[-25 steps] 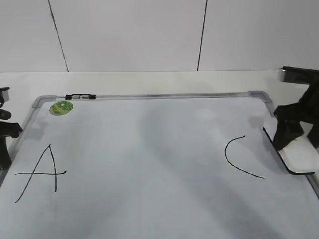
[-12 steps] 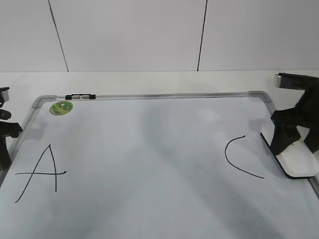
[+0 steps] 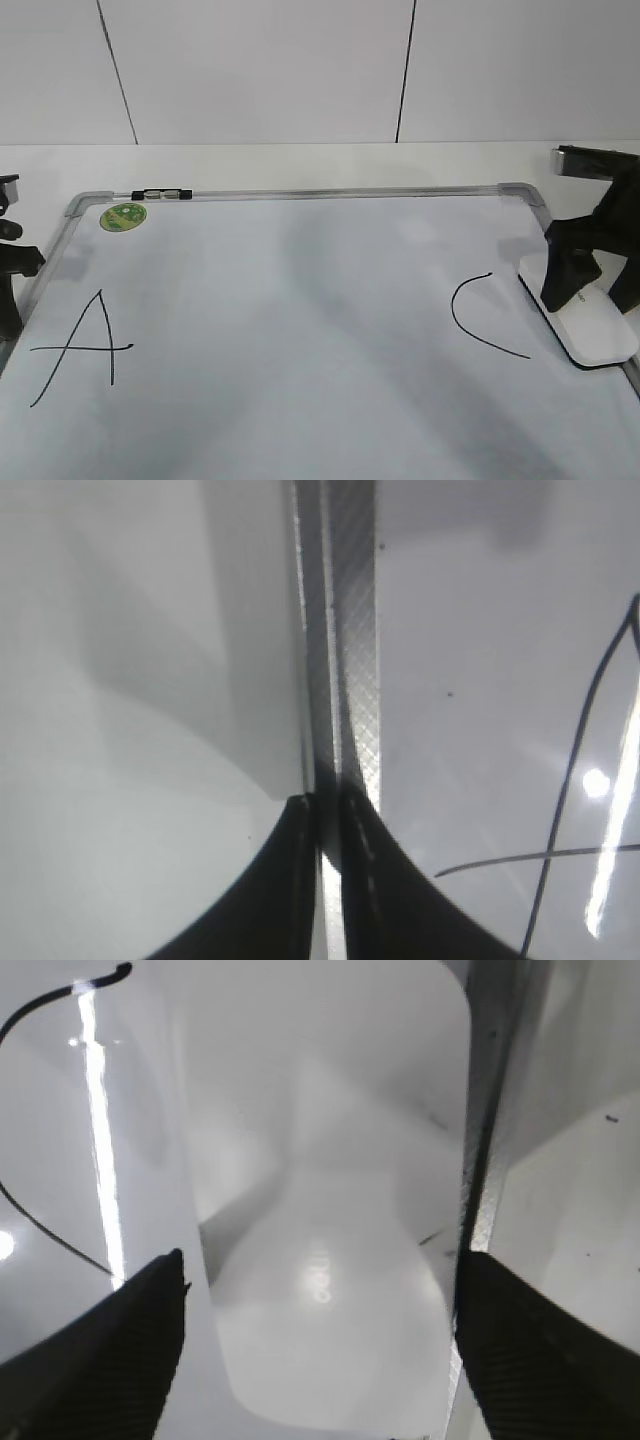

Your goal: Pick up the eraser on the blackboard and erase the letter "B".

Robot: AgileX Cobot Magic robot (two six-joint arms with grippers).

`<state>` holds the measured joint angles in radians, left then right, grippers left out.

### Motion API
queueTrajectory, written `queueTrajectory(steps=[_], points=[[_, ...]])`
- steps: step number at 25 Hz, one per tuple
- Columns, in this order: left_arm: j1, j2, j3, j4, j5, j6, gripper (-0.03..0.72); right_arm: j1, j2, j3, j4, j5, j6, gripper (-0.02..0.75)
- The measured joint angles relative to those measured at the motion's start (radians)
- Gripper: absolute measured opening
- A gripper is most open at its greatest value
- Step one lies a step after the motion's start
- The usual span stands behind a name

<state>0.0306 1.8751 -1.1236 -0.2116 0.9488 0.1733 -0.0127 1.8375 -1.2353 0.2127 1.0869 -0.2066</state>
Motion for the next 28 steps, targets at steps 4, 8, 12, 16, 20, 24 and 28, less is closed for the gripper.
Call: queueTrajectory(steps=[4,8,12,16,20,24,28], points=[[0.000,0.000,0.000,0.000,0.000,0.000,0.026,0.000,0.000,-0.065,-0.008,0.079,0.000,0.667],[0.000,0.000,0.000,0.000,0.000,0.000,0.026,0.000,0.000,-0.163,-0.010,0.115,0.002,0.667],[0.000,0.000,0.000,0.000,0.000,0.000,0.026,0.000,-0.005,-0.200,-0.010,0.119,0.010,0.664],[0.000,0.000,0.000,0.000,0.000,0.000,0.027,0.000,-0.064,-0.200,-0.010,0.127,0.020,0.657],[0.000,0.000,0.000,0.000,0.002,0.004,0.055,0.000,-0.149,-0.200,-0.010,0.132,0.026,0.632],[0.000,0.000,0.000,-0.006,0.020,0.013,0.200,0.000,-0.241,-0.200,-0.012,0.135,0.029,0.612],[0.000,-0.002,0.000,-0.006,0.029,0.015,0.344,0.000,-0.301,-0.200,-0.012,0.143,0.031,0.598]])
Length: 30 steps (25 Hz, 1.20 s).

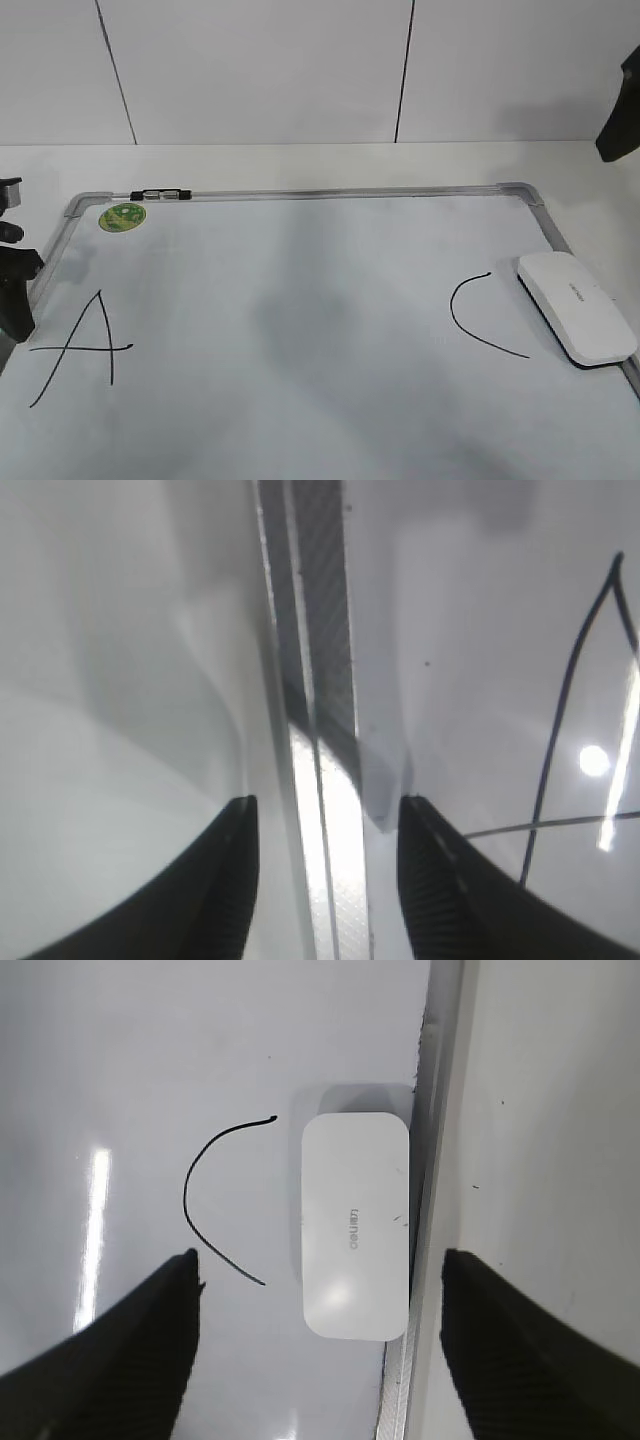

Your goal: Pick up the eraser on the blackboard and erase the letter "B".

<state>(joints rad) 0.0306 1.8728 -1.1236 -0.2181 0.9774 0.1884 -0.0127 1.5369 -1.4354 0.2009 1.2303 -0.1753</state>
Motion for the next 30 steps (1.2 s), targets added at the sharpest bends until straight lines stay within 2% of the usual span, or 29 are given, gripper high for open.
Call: queueTrajectory(steps=[6,13,20,30], points=[[0.000,-0.076,0.000,0.000,0.033,0.000,0.371,0.000,-0.048,0.000,0.016,0.004,0.000,0.592],[0.000,-0.205,0.000,0.040,0.204,0.000,0.363,0.000,-0.178,0.024,0.018,0.009,0.002,0.592],[0.000,-0.389,0.000,0.044,0.228,-0.003,0.360,0.000,-0.388,0.187,0.018,0.017,0.028,0.591],[0.000,-0.772,0.002,0.059,0.252,-0.003,0.360,0.000,-0.715,0.397,0.018,0.023,0.031,0.591]])
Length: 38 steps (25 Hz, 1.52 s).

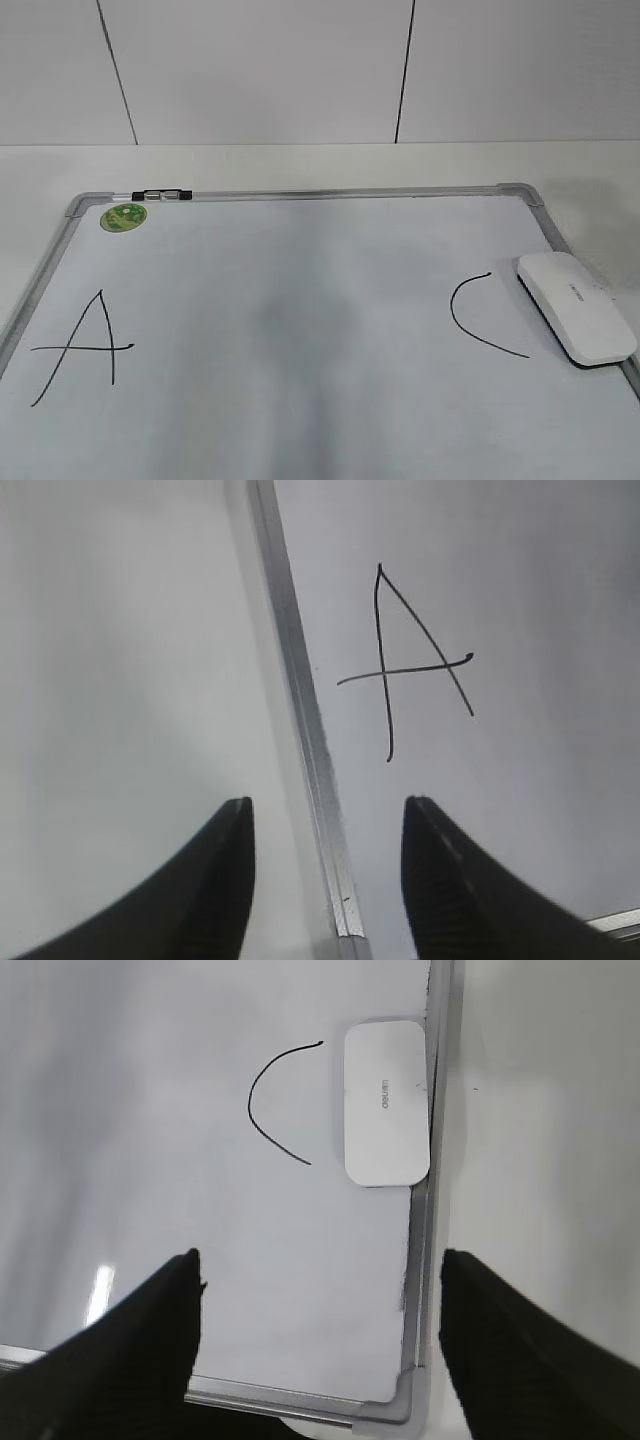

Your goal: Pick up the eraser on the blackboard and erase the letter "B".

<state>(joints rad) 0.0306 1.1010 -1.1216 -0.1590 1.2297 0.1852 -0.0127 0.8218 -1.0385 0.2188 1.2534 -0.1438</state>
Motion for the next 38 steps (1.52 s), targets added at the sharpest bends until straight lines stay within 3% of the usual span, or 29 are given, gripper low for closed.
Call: queueTrajectory(steps=[10,20,32,38], points=[[0.000,-0.309,0.024,0.026,0.020,0.000,0.349,0.000,-0.391,0.227,-0.078,-0.036,0.000,0.591],[0.000,-0.641,0.270,0.052,0.032,0.000,0.282,0.000,-0.692,0.424,-0.085,-0.046,-0.002,0.590],[0.000,-0.968,0.582,0.048,-0.095,0.000,0.256,0.000,-0.839,0.497,-0.167,-0.021,-0.011,0.590],[0.000,-1.050,0.594,0.061,-0.106,0.000,0.241,0.000,-0.839,0.509,-0.209,-0.054,-0.013,0.590]])
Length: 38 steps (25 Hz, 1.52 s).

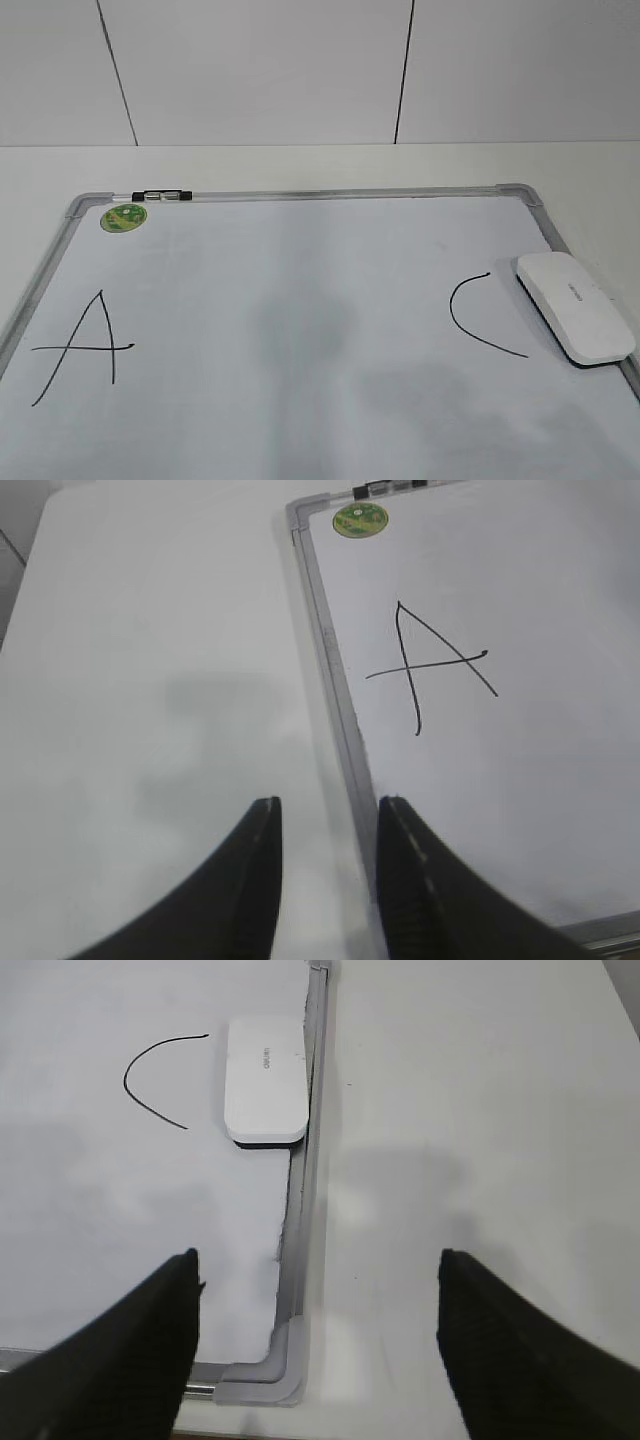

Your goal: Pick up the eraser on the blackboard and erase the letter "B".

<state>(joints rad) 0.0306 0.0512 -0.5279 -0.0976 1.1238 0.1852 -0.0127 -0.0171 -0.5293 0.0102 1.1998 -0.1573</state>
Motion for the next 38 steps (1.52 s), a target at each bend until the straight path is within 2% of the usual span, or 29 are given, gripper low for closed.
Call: queueTrajectory(steps=[22,27,38], points=[[0.000,-0.040,0.002,0.012,-0.002,0.000,0.240,0.000,0.000,0.024,0.017,-0.049,0.005,0.589],[0.000,-0.040,0.002,-0.017,-0.002,0.000,0.240,0.000,0.000,0.024,0.019,-0.049,0.006,0.589],[0.000,-0.040,0.002,-0.028,-0.002,0.000,0.240,0.000,0.000,0.024,0.071,-0.053,0.012,0.589]])
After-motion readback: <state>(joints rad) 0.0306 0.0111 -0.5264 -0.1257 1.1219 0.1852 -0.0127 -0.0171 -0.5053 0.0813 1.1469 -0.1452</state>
